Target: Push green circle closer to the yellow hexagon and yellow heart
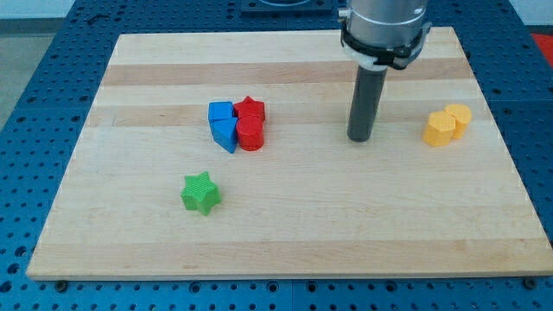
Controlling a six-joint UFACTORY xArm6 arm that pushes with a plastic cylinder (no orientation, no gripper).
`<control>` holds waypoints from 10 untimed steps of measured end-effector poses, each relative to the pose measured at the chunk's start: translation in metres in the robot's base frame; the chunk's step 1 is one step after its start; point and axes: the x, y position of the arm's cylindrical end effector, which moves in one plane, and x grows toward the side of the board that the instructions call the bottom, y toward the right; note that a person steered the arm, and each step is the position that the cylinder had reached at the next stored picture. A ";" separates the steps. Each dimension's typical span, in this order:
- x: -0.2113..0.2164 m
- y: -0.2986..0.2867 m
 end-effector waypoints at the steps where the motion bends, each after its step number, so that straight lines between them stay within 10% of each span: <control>1: -0.003 0.011; 10: -0.052 0.016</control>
